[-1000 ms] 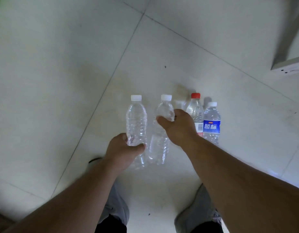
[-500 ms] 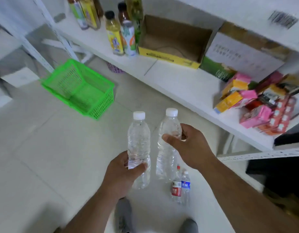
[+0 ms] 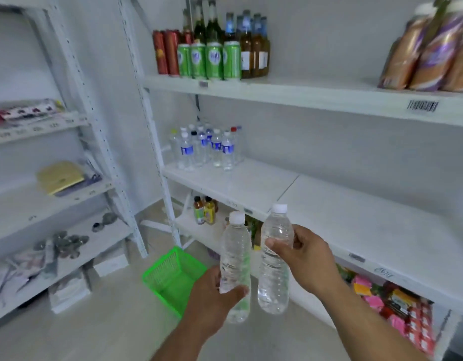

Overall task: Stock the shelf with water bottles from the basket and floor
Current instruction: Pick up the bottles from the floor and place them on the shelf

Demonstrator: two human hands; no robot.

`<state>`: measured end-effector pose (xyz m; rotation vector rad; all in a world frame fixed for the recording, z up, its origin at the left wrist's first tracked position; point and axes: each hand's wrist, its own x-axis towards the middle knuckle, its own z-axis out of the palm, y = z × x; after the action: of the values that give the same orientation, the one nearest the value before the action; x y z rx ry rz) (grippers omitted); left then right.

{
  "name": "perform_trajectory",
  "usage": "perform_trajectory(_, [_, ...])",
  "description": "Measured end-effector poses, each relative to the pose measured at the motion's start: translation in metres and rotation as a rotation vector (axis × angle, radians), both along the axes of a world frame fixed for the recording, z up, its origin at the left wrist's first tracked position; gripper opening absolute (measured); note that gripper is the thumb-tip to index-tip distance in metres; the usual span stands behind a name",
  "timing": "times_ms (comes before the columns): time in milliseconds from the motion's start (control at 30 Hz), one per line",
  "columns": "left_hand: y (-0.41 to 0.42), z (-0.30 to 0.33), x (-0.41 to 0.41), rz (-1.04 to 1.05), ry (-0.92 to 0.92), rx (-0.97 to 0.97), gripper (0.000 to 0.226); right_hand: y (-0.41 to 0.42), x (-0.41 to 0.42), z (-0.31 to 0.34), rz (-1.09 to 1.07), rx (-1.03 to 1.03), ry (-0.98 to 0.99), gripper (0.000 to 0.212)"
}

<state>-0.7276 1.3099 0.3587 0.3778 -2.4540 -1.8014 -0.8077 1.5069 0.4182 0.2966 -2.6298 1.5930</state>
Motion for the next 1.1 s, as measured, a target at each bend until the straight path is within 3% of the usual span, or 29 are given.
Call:
perform_trajectory(267, [-0.069, 0.04, -0.004, -0.006, 0.104, -0.037, 0.027, -0.07, -0.002, 0.047, -0.022, -0.048, 0.078, 0.021])
perform_trajectory(500, [-0.114, 0.041, -0.04, 0.068, 0.099, -0.025, 0.023, -0.124, -0.039, 0.049, -0.018, -0.045, 0.072, 0.018])
perform_trajectory(833, [-0.188, 0.026, -0.18, 0.069, 0.05, -0.04, 0.029, -0.191, -0.17, 0.02, -0.048, -0.078, 0.057, 0.019])
perform_trajectory(1100, [-0.239, 0.033, -0.291, 0.049, 0.04, -0.034, 0.03, -0.241, -0.277, 0.04, -0.081, -0.06, 0.057, 0.021])
